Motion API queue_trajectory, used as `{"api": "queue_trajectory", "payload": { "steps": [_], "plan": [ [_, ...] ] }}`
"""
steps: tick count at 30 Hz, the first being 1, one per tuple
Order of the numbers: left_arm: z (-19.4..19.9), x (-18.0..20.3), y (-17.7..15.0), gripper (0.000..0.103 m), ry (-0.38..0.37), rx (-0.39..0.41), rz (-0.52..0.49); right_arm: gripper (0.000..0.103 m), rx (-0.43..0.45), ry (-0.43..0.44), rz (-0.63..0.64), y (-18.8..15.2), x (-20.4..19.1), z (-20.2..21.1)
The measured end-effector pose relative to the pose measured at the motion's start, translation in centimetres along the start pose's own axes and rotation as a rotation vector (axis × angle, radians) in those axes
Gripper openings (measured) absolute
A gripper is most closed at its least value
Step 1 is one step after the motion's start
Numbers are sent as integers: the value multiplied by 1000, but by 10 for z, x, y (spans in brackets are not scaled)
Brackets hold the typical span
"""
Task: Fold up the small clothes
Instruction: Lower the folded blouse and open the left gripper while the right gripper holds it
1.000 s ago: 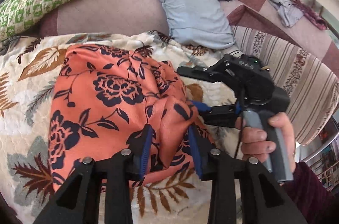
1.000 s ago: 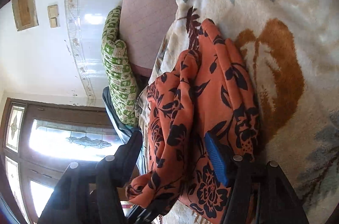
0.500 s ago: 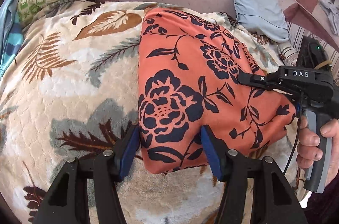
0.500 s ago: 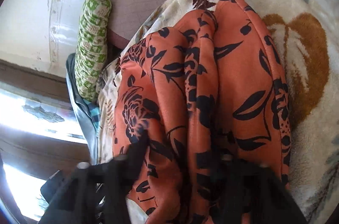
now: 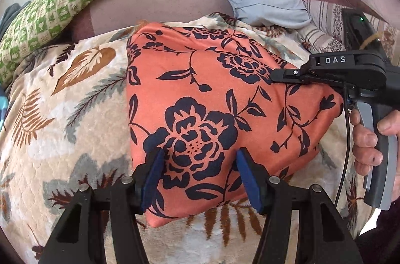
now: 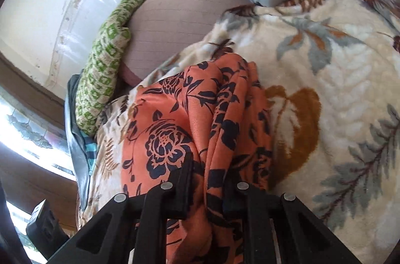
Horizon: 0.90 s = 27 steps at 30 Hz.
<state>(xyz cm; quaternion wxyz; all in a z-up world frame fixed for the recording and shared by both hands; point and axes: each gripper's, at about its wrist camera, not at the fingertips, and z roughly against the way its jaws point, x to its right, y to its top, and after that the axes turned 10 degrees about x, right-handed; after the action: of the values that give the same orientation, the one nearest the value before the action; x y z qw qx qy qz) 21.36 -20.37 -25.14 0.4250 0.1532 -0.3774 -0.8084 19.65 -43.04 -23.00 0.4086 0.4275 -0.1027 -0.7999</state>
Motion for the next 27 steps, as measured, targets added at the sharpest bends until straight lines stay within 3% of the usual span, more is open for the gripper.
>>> {"api": "queue_trajectory", "payload": {
  "steps": [5, 9, 11, 13, 15, 17, 20, 23, 27],
  "plan": [
    [-7, 0, 0, 65, -9, -12, -32, 18, -62, -40, -27, -8, 20, -12],
    [4, -11, 19, 65, -51, -18, 1, 39, -110, 40, -277, -5, 53, -11],
    [10, -15, 37, 67, -48, 7, -11, 39, -64, 63, -355, -1, 63, 2],
    [11, -16, 57, 67, -28, 28, -26, 53, 50, 87, -365, 7, 65, 26],
    [2, -13, 76, 67, 6, 28, -47, 53, 119, 146, -339, 13, 61, 42],
    [-14, -13, 89, 67, 70, 12, -89, 53, 110, 238, -308, 16, 53, 45],
    [-42, -21, 105, 67, 157, -4, -107, 40, 61, 304, -226, 12, 31, 40],
    [-65, -34, 118, 67, 197, -22, -94, 37, 2, 301, -151, 6, 15, 30],
    [-108, -31, 123, 67, 236, -123, -176, 37, -151, 236, -104, -8, 14, 9]
  ]
}}
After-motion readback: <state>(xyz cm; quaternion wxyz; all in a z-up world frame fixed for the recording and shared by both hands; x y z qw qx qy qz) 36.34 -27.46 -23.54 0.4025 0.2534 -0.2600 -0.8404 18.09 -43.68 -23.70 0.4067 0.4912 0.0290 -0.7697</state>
